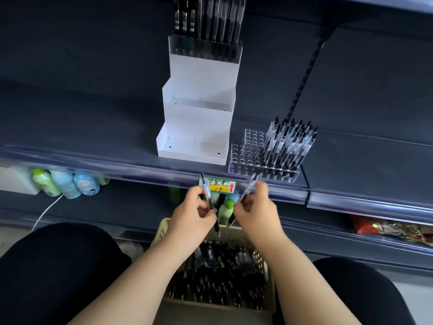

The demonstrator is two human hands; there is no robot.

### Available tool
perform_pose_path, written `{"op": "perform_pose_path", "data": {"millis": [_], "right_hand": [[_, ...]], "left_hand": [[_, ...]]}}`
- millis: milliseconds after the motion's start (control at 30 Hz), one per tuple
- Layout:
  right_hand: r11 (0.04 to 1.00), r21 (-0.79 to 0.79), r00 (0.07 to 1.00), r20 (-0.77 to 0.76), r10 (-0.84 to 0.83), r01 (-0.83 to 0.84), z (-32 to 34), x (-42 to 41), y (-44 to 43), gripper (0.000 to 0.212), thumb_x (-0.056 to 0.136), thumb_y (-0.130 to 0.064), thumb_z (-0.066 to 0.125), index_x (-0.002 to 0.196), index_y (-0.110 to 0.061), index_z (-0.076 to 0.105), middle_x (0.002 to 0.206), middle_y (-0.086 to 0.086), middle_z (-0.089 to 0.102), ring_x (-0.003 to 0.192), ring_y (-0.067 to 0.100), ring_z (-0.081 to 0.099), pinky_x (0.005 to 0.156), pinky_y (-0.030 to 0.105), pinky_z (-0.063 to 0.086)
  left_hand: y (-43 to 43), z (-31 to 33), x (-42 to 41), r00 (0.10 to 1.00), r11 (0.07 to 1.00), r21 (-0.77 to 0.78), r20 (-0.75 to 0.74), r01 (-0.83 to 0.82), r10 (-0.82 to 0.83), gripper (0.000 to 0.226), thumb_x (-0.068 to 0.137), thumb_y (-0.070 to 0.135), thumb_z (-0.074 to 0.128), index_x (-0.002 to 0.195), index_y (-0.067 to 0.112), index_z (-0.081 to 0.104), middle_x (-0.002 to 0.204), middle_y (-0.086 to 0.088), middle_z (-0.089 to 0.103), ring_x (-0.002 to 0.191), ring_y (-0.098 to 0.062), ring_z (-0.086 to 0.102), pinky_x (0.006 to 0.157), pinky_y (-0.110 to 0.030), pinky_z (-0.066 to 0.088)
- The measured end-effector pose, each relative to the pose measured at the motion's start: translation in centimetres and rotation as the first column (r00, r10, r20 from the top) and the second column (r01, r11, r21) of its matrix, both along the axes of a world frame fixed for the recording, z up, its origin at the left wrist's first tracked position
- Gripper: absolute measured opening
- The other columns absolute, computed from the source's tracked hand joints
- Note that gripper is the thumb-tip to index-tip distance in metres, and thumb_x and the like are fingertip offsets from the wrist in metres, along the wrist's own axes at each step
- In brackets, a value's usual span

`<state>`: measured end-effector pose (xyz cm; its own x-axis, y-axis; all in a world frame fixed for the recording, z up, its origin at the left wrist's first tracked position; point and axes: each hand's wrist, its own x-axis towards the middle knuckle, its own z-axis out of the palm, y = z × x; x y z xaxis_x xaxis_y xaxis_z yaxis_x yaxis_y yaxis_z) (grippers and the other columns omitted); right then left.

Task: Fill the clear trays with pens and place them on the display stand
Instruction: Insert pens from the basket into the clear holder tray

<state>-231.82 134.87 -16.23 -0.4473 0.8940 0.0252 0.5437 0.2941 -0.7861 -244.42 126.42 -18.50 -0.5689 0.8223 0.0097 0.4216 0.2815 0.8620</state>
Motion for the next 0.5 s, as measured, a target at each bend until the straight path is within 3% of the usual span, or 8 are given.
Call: {"op": "perform_pose_path", "data": {"millis": [67,233,367,500], "right_hand": [[0.998,0.054,0.992,-0.122,-0.019,0.026,2.2,0.1,1.3,0.048,0.087,-0.016,0.06,0.124,-0.024,0.031,0.076,-0.006,0.062,0.066,0.007,0.063,0.056,0.026,0.053],[0.99,0.121,0.958,-0.286,-0.034,0.072,7.7,0.0,5.7,0.007,0.092,-0.019,0.043,0.087,-0.024,0.042,0.075,-0.001,0.07,0.061,0.022,0.067,0.052,0.041,0.053],[0.953,0.252,0.953,-0.287,-0.095,0.17,11.6,-0.9,9.4,0.015,0.092,-0.03,0.044,0.081,-0.023,0.051,0.066,-0.003,0.069,0.053,0.015,0.062,0.048,0.03,0.045],[0.906,0.367,0.956,-0.273,-0.11,0.21,13.4,-1.7,12.8,0.006,0.084,-0.023,0.052,0.089,-0.019,0.049,0.072,-0.001,0.065,0.059,0.012,0.059,0.047,0.02,0.041]], "left_hand": [[1.4,1.7,-0.2,1.0,0.999,0.044,0.009,0.022,-0.022,0.039,0.081,0.024,0.068,0.096,0.046,0.039,0.08,0.016,0.065,0.07,0.011,0.056,0.056,-0.008,0.036],[5.2,5.5,-1.3,0.997,0.985,0.157,0.014,0.075,-0.078,0.03,0.081,0.025,0.068,0.095,0.041,0.046,0.078,0.017,0.068,0.07,0.007,0.06,0.058,-0.008,0.042],[8.3,7.9,-2.5,0.997,0.967,0.243,0.002,0.073,-0.076,0.018,0.083,0.029,0.062,0.093,0.035,0.048,0.081,0.014,0.07,0.07,-0.005,0.066,0.071,-0.029,0.051],[11.4,9.3,-3.5,0.988,0.941,0.306,-0.094,0.146,-0.122,0.01,0.086,0.027,0.06,0.09,0.032,0.052,0.085,0.016,0.069,0.071,-0.001,0.067,0.069,-0.022,0.052]]}}
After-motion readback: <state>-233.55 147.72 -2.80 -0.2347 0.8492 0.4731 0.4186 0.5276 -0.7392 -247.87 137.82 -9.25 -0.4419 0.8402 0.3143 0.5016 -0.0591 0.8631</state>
